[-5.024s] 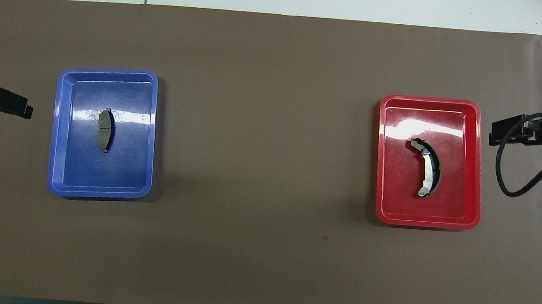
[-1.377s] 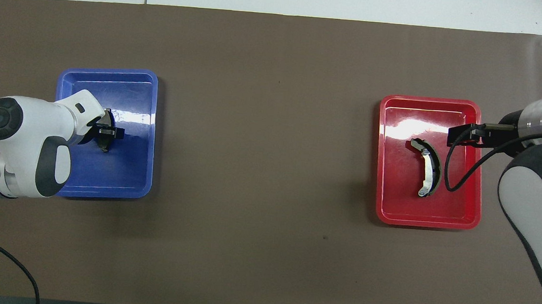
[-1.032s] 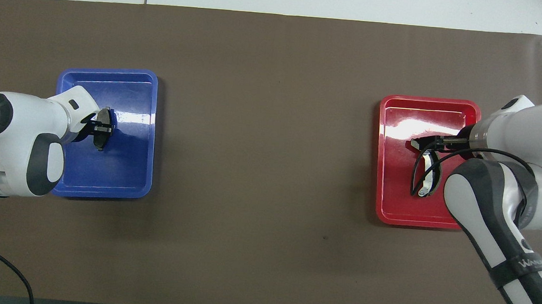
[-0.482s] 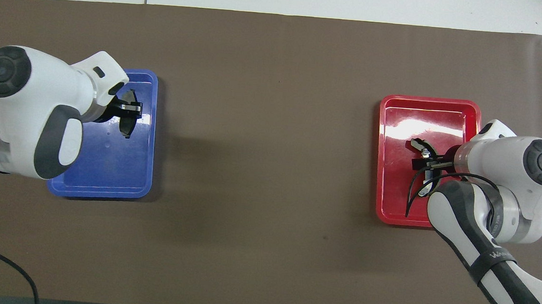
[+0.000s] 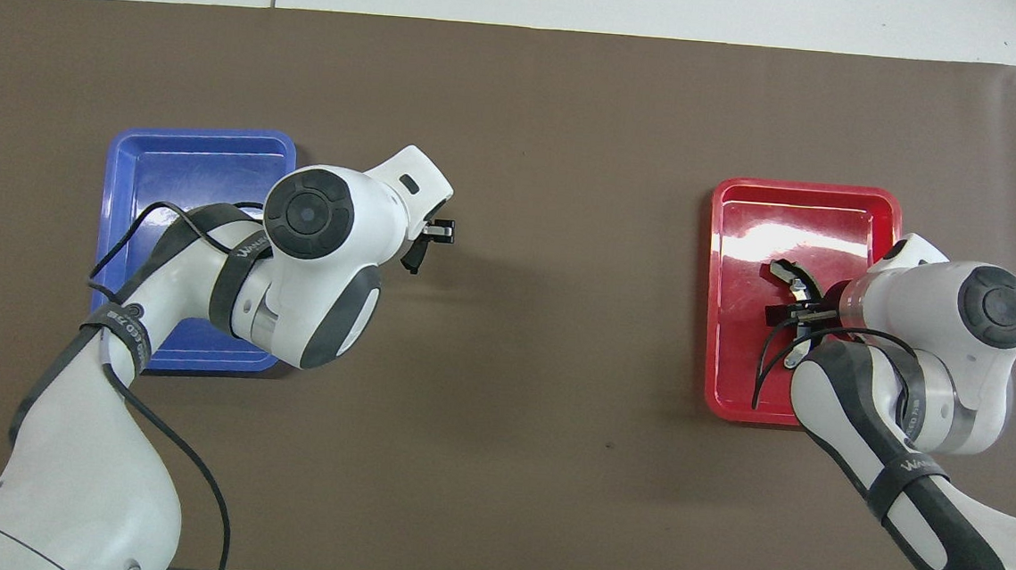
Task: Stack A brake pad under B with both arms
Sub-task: 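Set the dark pad mid-table with the left gripper while the right gripper lifts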
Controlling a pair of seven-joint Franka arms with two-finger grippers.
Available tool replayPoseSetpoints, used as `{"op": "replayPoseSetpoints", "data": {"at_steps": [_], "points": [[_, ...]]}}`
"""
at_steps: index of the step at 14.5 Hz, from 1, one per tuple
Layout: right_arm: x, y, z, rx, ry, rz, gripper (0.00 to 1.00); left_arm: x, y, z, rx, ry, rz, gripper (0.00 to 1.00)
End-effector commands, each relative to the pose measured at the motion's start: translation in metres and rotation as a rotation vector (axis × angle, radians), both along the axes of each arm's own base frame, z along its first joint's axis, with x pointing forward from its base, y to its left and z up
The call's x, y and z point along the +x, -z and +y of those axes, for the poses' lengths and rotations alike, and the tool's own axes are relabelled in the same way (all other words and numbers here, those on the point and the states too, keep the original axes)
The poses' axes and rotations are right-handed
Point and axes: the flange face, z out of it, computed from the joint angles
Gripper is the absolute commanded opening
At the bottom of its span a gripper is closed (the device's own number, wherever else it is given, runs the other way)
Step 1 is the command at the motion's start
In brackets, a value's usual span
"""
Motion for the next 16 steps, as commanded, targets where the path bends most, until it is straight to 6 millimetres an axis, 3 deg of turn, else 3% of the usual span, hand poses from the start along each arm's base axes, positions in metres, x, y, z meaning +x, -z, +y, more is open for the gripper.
{"op": "replayPoseSetpoints", "data": {"at_steps": [1,3,4,5,6,9,11,13,16], "points": [[-0.001,-0.001,-0.003,0.009,-0.014,-0.008,0.66,-0.007,0.013,-0.025,-0.017,-0.026,-0.020,0.16],[0.001,-0.004,-0.003,0.010,-0.007,-0.003,0.33,-0.019,0.021,-0.034,-0.009,-0.002,-0.008,0.24],[0.004,-0.008,-0.001,0.011,0.002,-0.006,0.08,-0.023,0.026,-0.032,-0.004,0.002,-0.002,0.35],[0.005,-0.009,-0.003,0.012,0.021,0.002,0.00,-0.024,0.026,-0.032,0.000,0.006,0.004,0.49],[0.008,-0.013,-0.003,0.013,0.023,0.002,0.00,-0.025,0.026,-0.031,0.004,0.006,0.009,0.65],[0.017,-0.027,0.005,0.018,0.047,0.017,0.00,-0.025,0.021,-0.028,0.016,0.003,0.025,0.95],[0.030,-0.048,0.015,0.022,0.073,0.032,0.00,-0.018,-0.002,-0.007,0.017,-0.028,0.033,0.98],[0.041,-0.066,0.038,0.026,0.114,0.041,0.00,0.000,-0.029,0.042,0.033,-0.108,0.070,0.98],[0.058,-0.088,0.092,0.029,0.135,0.044,0.00,0.019,-0.076,0.127,0.058,-0.146,0.110,0.99]]}}
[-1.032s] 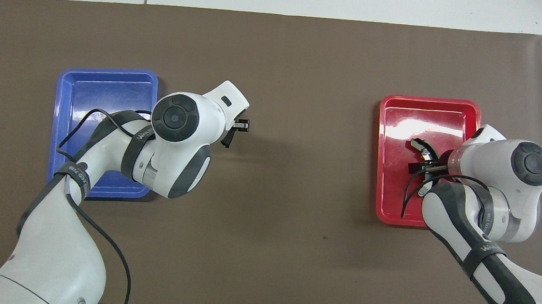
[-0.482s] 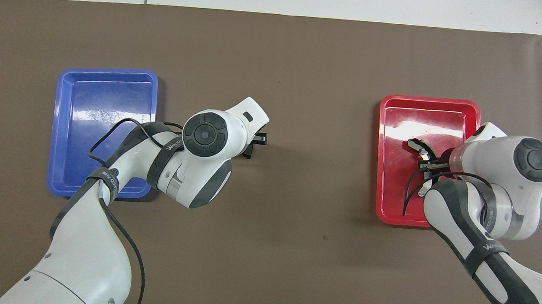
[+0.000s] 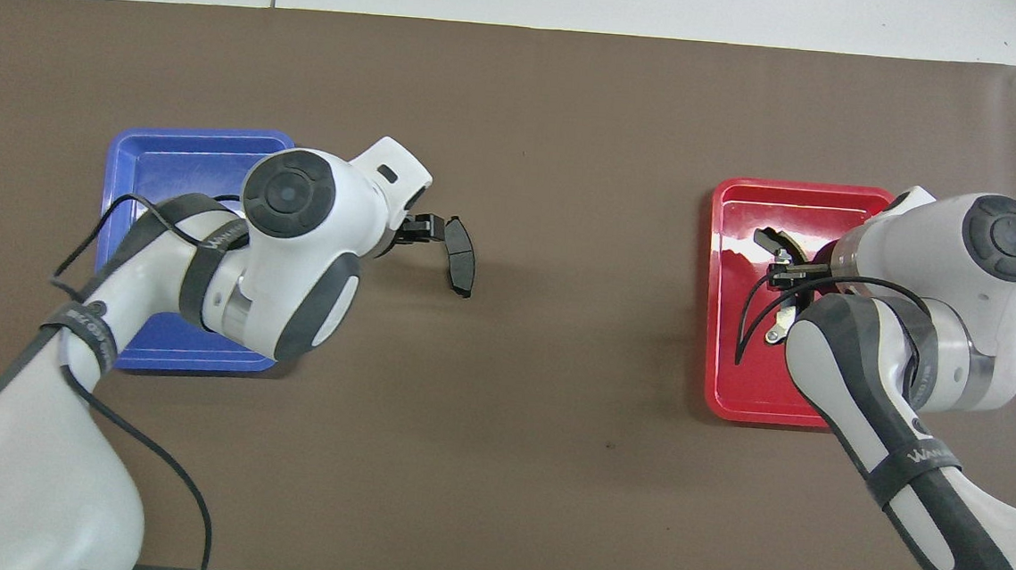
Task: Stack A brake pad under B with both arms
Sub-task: 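Set the dark pad mid-table with the left gripper while the right gripper lifts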
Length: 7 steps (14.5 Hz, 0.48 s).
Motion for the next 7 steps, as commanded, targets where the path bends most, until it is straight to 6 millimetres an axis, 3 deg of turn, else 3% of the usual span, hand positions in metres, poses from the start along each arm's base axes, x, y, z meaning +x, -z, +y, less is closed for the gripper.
{"op": "replayPoseSetpoints", "data": {"at_steps": [1,4,7], "points": [[0.018,-0.018,0.045,0.014,0.004,-0.010,0.00,0.007,-0.047,0.080,0.019,0.017,0.025,0.99],[0.029,-0.030,0.118,0.063,-0.015,-0.009,0.00,0.008,-0.094,0.156,0.028,0.070,0.037,0.99],[0.053,-0.028,0.185,0.063,-0.010,-0.005,0.00,0.006,-0.136,0.214,0.036,0.113,0.082,0.99]]}}
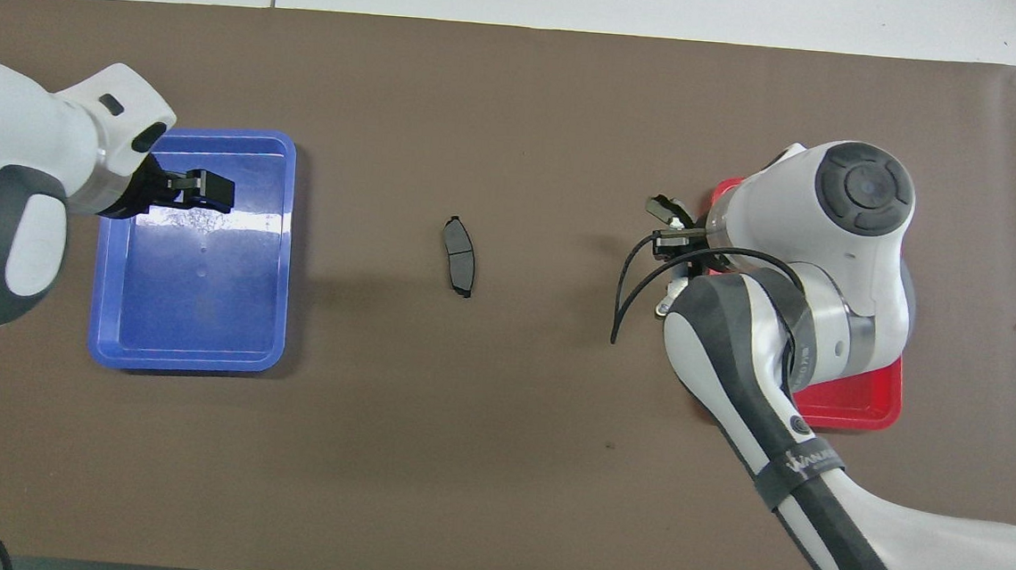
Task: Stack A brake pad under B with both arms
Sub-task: 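Carry the curved pad toward the dark pad while the left gripper withdraws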
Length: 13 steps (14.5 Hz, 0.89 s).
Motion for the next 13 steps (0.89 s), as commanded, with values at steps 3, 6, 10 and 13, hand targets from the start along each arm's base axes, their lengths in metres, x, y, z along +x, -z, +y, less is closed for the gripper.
{"op": "replayPoseSetpoints", "data": {"at_steps": [3,6,10,13], "points": [[0.033,0.013,0.090,0.012,-0.015,0.000,0.00,-0.006,-0.079,0.058,0.009,0.082,0.075,0.99],[0.027,0.023,0.138,0.015,-0.053,-0.012,0.00,-0.008,-0.105,0.074,-0.007,0.087,0.086,0.99],[0.016,0.043,0.180,0.040,-0.095,-0.025,0.00,-0.018,-0.122,0.077,-0.012,0.114,0.114,0.99],[0.015,0.062,0.207,0.043,-0.124,-0.019,0.00,-0.026,-0.126,0.079,-0.011,0.116,0.122,0.99]]}}
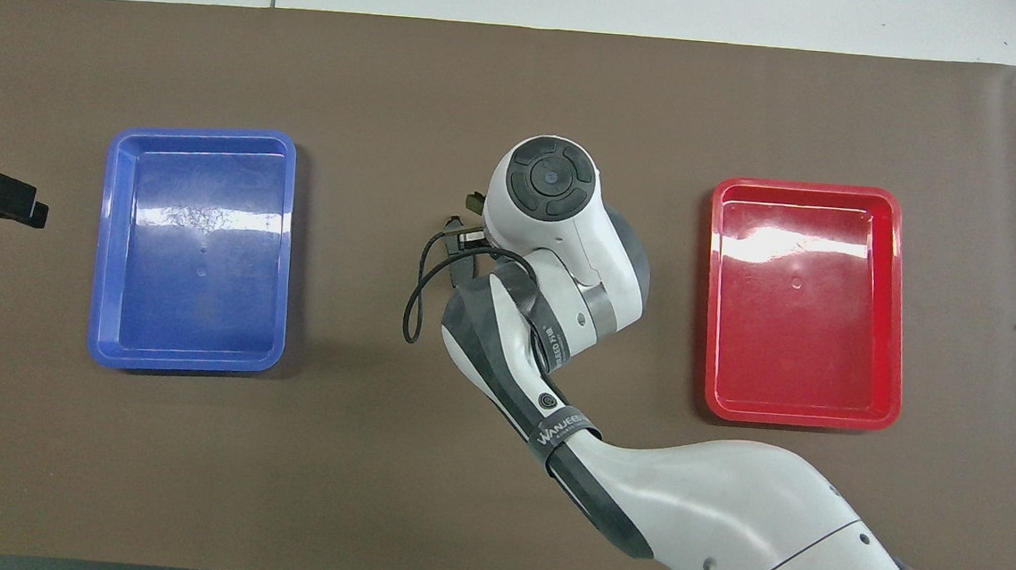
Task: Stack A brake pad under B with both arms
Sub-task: 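Hold the curved pad with the right gripper above the dark pad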
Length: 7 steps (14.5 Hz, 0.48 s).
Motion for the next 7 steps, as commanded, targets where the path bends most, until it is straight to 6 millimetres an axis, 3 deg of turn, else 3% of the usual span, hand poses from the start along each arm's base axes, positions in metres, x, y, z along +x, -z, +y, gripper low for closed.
{"op": "replayPoseSetpoints", "data": {"at_steps": [1,4,7], "points": [[0.011,0.005,0.021,0.023,0.003,-0.015,0.00,-0.007,-0.007,0.005,-0.006,0.015,0.014,0.99],[0.009,0.017,0.035,0.022,-0.017,-0.021,0.00,-0.007,-0.006,0.010,-0.003,0.006,0.013,0.99],[0.011,0.029,0.035,0.017,-0.015,-0.022,0.00,-0.008,-0.007,0.015,0.012,0.003,0.014,0.99]]}}
